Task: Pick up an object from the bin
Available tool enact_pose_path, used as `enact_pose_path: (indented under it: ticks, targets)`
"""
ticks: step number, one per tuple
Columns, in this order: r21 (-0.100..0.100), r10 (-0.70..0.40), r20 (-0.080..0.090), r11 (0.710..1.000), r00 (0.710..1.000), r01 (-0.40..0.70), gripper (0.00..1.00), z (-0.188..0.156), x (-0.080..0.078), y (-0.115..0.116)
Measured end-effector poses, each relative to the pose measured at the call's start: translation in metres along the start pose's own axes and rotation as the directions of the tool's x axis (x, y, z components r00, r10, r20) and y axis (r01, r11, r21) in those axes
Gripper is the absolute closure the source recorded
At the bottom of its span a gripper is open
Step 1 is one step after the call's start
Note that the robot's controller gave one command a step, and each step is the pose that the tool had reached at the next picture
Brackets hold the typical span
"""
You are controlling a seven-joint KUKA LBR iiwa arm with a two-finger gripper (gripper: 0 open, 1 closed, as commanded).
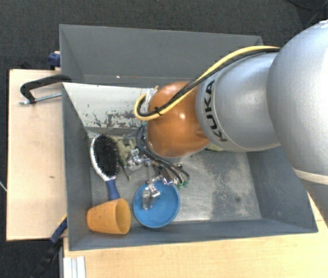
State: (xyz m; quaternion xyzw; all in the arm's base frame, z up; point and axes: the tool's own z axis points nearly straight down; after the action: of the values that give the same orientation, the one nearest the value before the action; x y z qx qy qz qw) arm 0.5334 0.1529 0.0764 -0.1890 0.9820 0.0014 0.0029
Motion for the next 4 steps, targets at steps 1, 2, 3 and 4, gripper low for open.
enact_pose_path:
  ticks: [1,2,3,4]
  targets:
    - [0.0,0.0,-0.001,1.0,1.0,0.0,0.0,-0.002,-0.001,0.001]
    - [0.004,-0.551,-0.037,0.834,0.834,0.551,0.0,0.005,-0.076,0.016]
    - [0.001,-0.186,-0.001,0.983,0.983,0.186,0.0,0.004,-0.013,0.002]
    - [0.003,-0.187,-0.004,0.982,0.982,0.187,1.0,0.0,-0.015,0.002]
